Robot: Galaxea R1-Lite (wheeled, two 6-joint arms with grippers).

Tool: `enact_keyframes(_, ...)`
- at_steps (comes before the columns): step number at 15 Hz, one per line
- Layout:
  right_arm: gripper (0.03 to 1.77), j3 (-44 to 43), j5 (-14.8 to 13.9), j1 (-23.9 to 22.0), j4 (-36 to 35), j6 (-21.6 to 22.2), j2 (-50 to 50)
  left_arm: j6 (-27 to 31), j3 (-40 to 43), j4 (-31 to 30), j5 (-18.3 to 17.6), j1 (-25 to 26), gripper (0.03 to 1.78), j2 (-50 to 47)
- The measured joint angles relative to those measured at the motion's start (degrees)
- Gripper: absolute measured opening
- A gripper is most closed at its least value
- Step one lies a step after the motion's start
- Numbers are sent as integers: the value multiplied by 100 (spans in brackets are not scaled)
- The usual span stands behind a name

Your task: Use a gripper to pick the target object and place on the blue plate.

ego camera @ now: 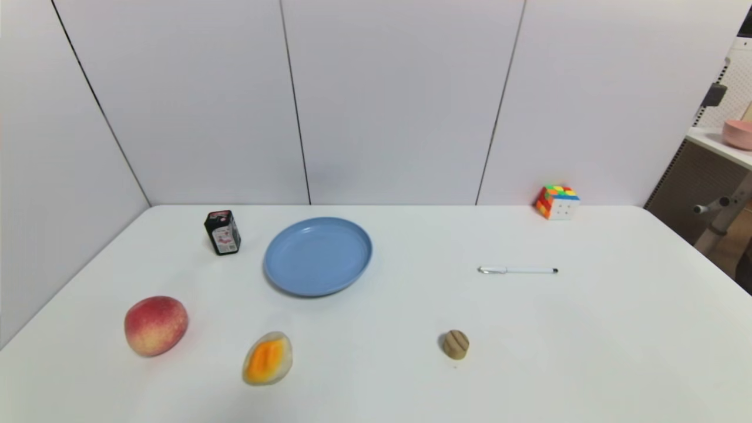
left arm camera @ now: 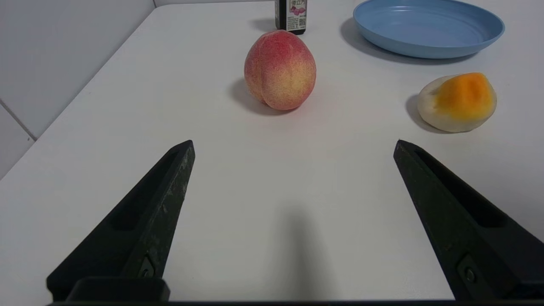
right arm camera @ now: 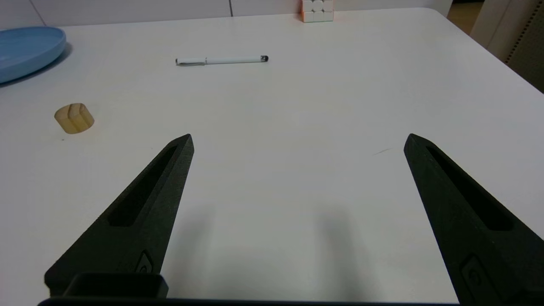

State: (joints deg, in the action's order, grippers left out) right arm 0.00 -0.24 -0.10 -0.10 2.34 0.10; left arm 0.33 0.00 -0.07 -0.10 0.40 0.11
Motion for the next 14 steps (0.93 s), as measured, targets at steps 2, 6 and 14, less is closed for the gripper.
enact_keyframes(2, 171, 0, 0, 0, 0, 2, 0, 0, 0, 0, 0, 1, 169, 0)
enact_keyframes(6, 171, 0, 0, 0, -1, -2, 0, -17, 0, 0, 0, 1, 169, 0)
enact_keyframes(14, 171, 0, 0, 0, 2, 2, 0, -26, -49, 5, 12, 1, 169, 228)
